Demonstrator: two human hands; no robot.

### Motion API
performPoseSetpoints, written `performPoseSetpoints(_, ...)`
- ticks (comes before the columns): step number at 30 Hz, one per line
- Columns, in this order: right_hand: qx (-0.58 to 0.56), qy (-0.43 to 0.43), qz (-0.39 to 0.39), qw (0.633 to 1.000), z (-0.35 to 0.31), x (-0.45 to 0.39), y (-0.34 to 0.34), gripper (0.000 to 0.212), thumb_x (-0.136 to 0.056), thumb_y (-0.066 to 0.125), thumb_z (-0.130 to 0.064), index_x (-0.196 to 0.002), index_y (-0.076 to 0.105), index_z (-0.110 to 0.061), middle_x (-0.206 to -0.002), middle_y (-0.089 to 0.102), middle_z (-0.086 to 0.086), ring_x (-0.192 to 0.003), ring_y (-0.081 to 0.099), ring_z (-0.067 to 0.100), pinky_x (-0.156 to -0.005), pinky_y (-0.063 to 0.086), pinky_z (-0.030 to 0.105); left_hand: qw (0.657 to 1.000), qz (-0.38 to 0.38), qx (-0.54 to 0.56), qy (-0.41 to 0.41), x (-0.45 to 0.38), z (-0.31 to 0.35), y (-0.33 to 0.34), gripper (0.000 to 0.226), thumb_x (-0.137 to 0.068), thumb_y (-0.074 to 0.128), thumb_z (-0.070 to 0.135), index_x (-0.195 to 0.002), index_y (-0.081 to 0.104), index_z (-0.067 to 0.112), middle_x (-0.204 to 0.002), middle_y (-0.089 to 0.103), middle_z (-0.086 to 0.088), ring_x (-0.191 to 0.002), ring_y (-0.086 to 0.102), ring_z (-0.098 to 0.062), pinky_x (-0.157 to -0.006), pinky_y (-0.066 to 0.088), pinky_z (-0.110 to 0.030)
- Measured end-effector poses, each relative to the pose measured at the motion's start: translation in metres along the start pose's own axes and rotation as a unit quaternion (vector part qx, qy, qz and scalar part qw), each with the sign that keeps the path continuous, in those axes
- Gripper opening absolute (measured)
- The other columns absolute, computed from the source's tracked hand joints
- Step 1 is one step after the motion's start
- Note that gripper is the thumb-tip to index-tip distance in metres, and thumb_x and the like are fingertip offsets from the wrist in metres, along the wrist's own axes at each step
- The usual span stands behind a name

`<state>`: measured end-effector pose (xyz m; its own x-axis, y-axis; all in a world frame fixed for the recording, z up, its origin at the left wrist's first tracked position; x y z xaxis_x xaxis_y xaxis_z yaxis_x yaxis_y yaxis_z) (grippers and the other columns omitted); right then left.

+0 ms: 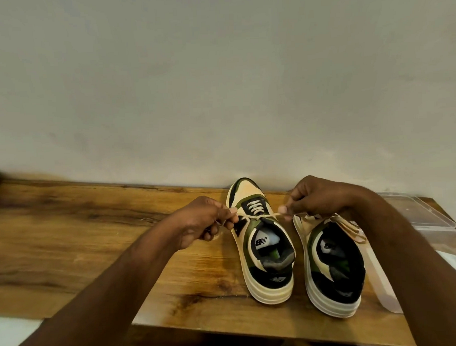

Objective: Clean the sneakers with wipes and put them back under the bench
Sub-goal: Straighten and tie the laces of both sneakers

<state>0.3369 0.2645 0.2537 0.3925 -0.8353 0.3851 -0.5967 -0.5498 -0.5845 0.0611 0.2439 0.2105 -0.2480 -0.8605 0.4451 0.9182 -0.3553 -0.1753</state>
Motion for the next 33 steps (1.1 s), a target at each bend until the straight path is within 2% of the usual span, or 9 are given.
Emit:
performPoseSetpoints(2,-0.020,-0.009,-0.003,1.000,0.000,0.003,-0.002,0.035,-0.080,0.080,-0.049,-0.084,0.083,-0.015,-0.068,0.055,0.010,-0.062,0.037,0.025,-0.054,0.030,0.030,0.999,-0.009,0.028,0.014,0.000,0.001,0.001,0.026,-0.105,0.062,0.028,-0.091,0.075,0.010,-0.076,0.070,-0.001,-0.049,0.043,-0.007,-0.044,0.032,-0.020)
performPoseSetpoints(7,-0.114,-0.013,-0.037,0.993,0.000,0.006,-0.004,0.026,-0.085,0.079,-0.036,-0.084,0.080,-0.010,-0.064,0.044,0.008,-0.051,0.027,0.014,-0.047,0.020,0.026,0.996,-0.022,0.071,0.050,0.001,0.006,0.007,0.026,-0.107,0.057,0.026,-0.096,0.075,0.011,-0.090,0.074,-0.002,-0.054,0.044,-0.008,-0.045,0.035,-0.020)
performPoseSetpoints(12,-0.194,-0.030,-0.059,0.979,0.001,0.005,-0.002,0.027,-0.088,0.075,-0.035,-0.087,0.074,-0.007,-0.062,0.048,0.007,-0.041,0.026,0.010,-0.040,0.019,0.021,0.990,-0.001,0.116,0.077,0.004,0.010,0.013,0.028,-0.103,0.063,0.033,-0.102,0.075,0.007,-0.068,0.070,0.008,-0.054,0.039,-0.008,-0.048,0.035,-0.020)
performPoseSetpoints(16,-0.296,-0.053,-0.018,0.954,-0.001,0.000,0.003,0.025,-0.090,0.070,-0.016,-0.102,0.072,0.005,-0.075,0.069,0.006,-0.048,0.045,0.005,-0.038,0.023,0.016,0.980,0.027,0.153,0.124,0.000,0.007,0.019,0.031,-0.097,0.069,0.034,-0.107,0.080,0.007,-0.119,0.076,-0.017,-0.053,0.038,-0.007,-0.049,0.031,-0.022)
performPoseSetpoints(18,-0.329,-0.055,0.004,0.943,0.000,-0.007,0.007,0.023,-0.084,0.075,-0.016,-0.098,0.077,0.001,-0.097,0.074,0.013,-0.059,0.047,0.010,-0.037,0.027,0.015,0.974,0.031,0.174,0.139,-0.002,0.005,0.023,0.022,-0.098,0.069,0.028,-0.103,0.082,0.012,-0.124,0.071,-0.025,-0.052,0.037,-0.007,-0.047,0.032,-0.021)
performPoseSetpoints(20,-0.358,-0.044,0.019,0.933,0.004,-0.014,0.011,0.026,-0.080,0.078,-0.018,-0.099,0.079,-0.001,-0.103,0.072,0.016,-0.063,0.049,0.012,-0.036,0.029,0.015,0.969,0.039,0.195,0.143,-0.004,0.005,0.028,0.018,-0.101,0.066,0.021,-0.103,0.082,0.012,-0.113,0.074,-0.024,-0.051,0.038,-0.006,-0.045,0.033,-0.019)
performPoseSetpoints(24,-0.423,-0.035,0.025,0.905,0.002,-0.020,0.021,0.032,-0.085,0.076,-0.016,-0.111,0.074,0.003,-0.112,0.071,0.024,-0.063,0.050,0.011,-0.036,0.030,0.015,0.964,0.084,0.205,0.146,-0.005,0.005,0.039,0.018,-0.099,0.070,0.023,-0.107,0.079,0.010,-0.085,0.076,0.004,-0.050,0.034,-0.007,-0.044,0.028,-0.018)
performPoseSetpoints(30,-0.437,-0.023,0.087,0.895,-0.005,-0.026,0.035,0.050,-0.073,0.086,-0.028,-0.112,0.075,0.001,-0.097,0.075,0.015,-0.058,0.044,0.008,-0.038,0.029,0.015,0.953,0.120,0.227,0.158,-0.009,0.003,0.051,0.011,-0.094,0.075,0.025,-0.092,0.082,0.016,-0.083,0.073,-0.003,-0.043,0.034,-0.005,-0.039,0.025,-0.018)
performPoseSetpoints(33,-0.432,-0.020,0.107,0.895,-0.009,-0.024,0.036,0.042,-0.072,0.084,-0.014,-0.110,0.075,0.003,-0.095,0.076,0.017,-0.056,0.046,0.008,-0.038,0.031,0.016,0.949,0.124,0.242,0.162,-0.009,0.005,0.053,0.007,-0.095,0.074,0.016,-0.094,0.081,0.017,-0.084,0.076,-0.003,-0.043,0.039,-0.003,-0.039,0.027,-0.017)
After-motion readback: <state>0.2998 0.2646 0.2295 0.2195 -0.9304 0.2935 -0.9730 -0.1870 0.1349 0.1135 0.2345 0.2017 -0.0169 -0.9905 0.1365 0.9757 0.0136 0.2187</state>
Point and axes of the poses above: each hand's wrist, its own x-axis away from the middle knuckle, its own y-axis out of the palm, z = x × y, the point moved 1 cm from there along -x, towards the middle knuckle
